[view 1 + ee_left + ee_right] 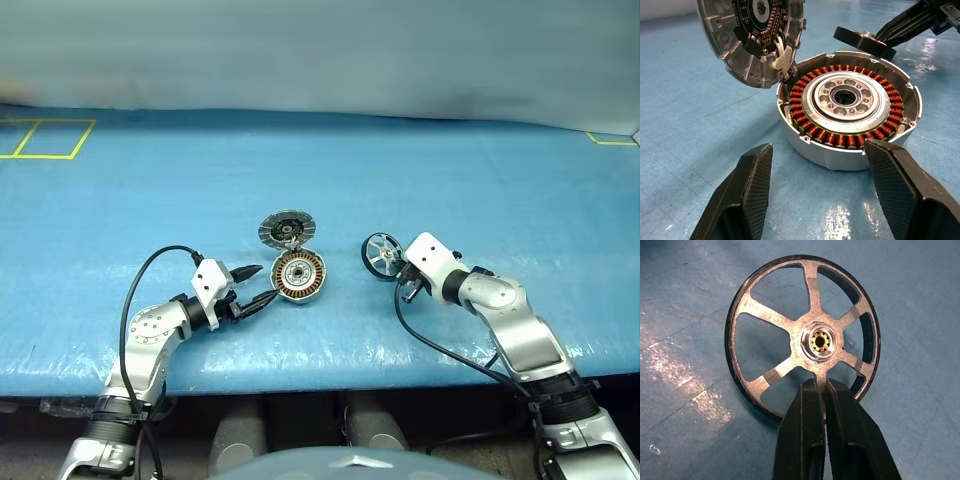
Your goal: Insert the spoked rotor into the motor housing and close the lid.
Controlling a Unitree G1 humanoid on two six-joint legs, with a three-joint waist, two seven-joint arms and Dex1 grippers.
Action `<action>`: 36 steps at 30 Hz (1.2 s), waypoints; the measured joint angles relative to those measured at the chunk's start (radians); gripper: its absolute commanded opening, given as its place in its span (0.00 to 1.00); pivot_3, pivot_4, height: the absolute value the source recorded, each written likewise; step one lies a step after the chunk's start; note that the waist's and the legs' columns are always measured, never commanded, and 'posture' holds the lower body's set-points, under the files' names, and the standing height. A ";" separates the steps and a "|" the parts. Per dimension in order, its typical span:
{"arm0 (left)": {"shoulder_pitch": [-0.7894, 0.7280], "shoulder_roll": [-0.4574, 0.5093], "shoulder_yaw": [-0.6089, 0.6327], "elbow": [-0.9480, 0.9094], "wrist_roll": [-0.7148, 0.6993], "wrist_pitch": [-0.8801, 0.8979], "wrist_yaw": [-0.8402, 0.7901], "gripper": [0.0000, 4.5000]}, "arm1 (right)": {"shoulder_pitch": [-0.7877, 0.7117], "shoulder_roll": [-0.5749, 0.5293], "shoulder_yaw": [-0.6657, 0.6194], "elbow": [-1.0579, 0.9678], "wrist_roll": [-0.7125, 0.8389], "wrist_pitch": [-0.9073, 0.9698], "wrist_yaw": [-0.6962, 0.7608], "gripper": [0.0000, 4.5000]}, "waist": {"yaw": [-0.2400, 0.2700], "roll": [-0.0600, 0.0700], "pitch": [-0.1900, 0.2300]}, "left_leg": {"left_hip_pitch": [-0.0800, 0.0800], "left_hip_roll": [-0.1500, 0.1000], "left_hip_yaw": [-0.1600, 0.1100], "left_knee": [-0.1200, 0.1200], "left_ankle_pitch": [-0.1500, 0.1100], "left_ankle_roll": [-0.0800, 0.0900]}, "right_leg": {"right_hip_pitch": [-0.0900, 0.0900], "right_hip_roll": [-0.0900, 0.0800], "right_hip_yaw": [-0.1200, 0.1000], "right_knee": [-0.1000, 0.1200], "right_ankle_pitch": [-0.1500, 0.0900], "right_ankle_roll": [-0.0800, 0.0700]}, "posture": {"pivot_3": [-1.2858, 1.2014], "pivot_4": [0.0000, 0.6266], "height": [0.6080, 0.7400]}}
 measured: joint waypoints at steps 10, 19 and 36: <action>0.003 0.004 0.001 -0.006 -0.016 0.017 -0.016 0.70 | 0.119 0.195 -0.185 -0.240 0.293 0.094 -0.029 0.00 | -0.001 0.001 0.000 | -0.001 0.000 -0.001 -0.001 0.000 0.000 | 0.000 0.000 0.000 0.000 0.000 0.000 | 0.52 0.24 1.00; 0.006 0.022 -0.004 -0.016 -0.031 0.078 -0.061 0.70 | 0.148 0.228 -0.069 -0.323 0.419 0.155 0.007 0.00 | -0.005 0.001 0.000 | -0.001 0.000 0.000 -0.001 0.000 0.000 | -0.001 0.000 0.000 0.000 0.000 0.000 | 0.52 0.24 1.00; 0.024 0.024 -0.003 -0.023 -0.045 0.108 -0.078 0.70 | 0.047 0.251 0.082 -0.209 0.366 0.149 -0.039 0.00 | -0.005 0.000 0.000 | -0.001 0.000 0.000 -0.001 0.000 0.000 | -0.002 0.000 -0.001 0.000 0.000 -0.001 | 0.52 0.24 1.00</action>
